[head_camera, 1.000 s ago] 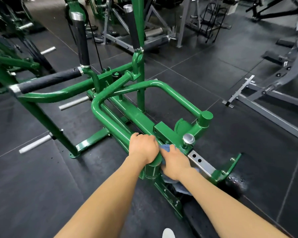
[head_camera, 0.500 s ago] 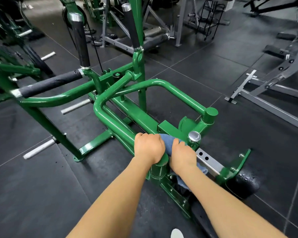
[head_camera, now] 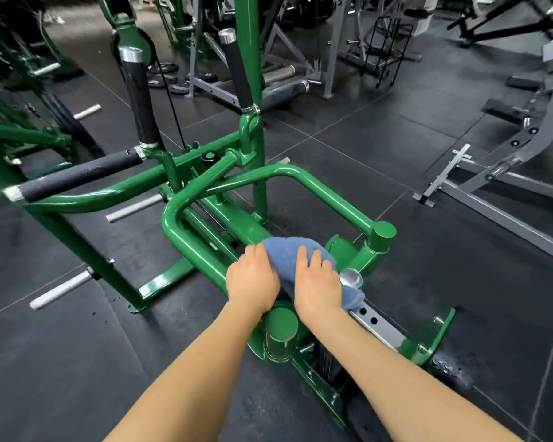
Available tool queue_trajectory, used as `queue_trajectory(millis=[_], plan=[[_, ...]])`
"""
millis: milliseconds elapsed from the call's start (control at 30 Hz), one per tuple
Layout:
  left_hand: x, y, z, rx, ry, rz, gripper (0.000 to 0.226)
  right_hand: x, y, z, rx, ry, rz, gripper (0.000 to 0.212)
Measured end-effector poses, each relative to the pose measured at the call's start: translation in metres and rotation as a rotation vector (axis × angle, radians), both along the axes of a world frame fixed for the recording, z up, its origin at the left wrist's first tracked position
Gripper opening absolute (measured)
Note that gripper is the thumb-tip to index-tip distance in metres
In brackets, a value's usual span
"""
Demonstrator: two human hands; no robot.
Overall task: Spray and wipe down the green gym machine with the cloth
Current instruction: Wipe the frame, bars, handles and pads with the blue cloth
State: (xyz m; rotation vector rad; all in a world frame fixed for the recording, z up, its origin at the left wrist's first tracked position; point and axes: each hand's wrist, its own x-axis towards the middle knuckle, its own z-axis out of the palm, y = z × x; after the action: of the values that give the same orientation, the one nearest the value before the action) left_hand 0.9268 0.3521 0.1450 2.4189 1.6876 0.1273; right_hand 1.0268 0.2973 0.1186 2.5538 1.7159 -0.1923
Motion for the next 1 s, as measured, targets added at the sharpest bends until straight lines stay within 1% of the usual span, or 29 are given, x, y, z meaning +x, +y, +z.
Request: queue_trajectory(millis=[67,133,200,300,433,533,667,767,833,867,1000], plan=[[0.000,0.003,-0.007,0.023,0.176,-0.074,0.020,0.005,0.015,-0.020,-0.108,-0.013,0.020,0.071],[0.001,-0.001,-0.011,0.019,0.224,-0.113,0.018,0.009,0.021,-0.028,-0.169,-0.036,0.052,0.067],[0.003,0.003,-0.014,0.035,0.198,-0.106,0.019,0.012,0.039,-0.032,-0.183,-0.060,0.071,0.065],[-0.002,0.005,-0.016,0.044,0.149,-0.078,0.024,0.011,0.063,-0.033,-0.220,-0.071,0.094,0.067],[-0.001,0.006,-0.015,0.051,0.139,-0.060,0.022,0.022,0.081,-0.030,-0.260,-0.068,0.196,0.082],[-0.001,0.005,-0.015,0.046,0.145,-0.048,0.020,0.031,0.072,-0.025,-0.260,-0.066,0.238,0.084],[0.000,0.003,-0.009,0.002,0.240,-0.063,0.026,0.020,0.032,-0.022,-0.271,-0.135,0.223,0.084],[0.002,0.001,-0.005,-0.045,0.316,-0.113,0.019,0.021,0.014,-0.022,-0.233,-0.101,0.173,0.080],[0.002,0.001,-0.006,-0.061,0.296,-0.143,0.014,0.020,0.010,-0.026,-0.211,-0.092,0.144,0.080],[0.002,0.004,-0.008,-0.060,0.279,-0.155,0.015,0.018,0.014,-0.029,-0.207,-0.102,0.134,0.080],[0.000,0.007,-0.016,-0.041,0.263,-0.205,0.030,0.015,0.036,-0.038,-0.220,-0.144,0.094,0.076]])
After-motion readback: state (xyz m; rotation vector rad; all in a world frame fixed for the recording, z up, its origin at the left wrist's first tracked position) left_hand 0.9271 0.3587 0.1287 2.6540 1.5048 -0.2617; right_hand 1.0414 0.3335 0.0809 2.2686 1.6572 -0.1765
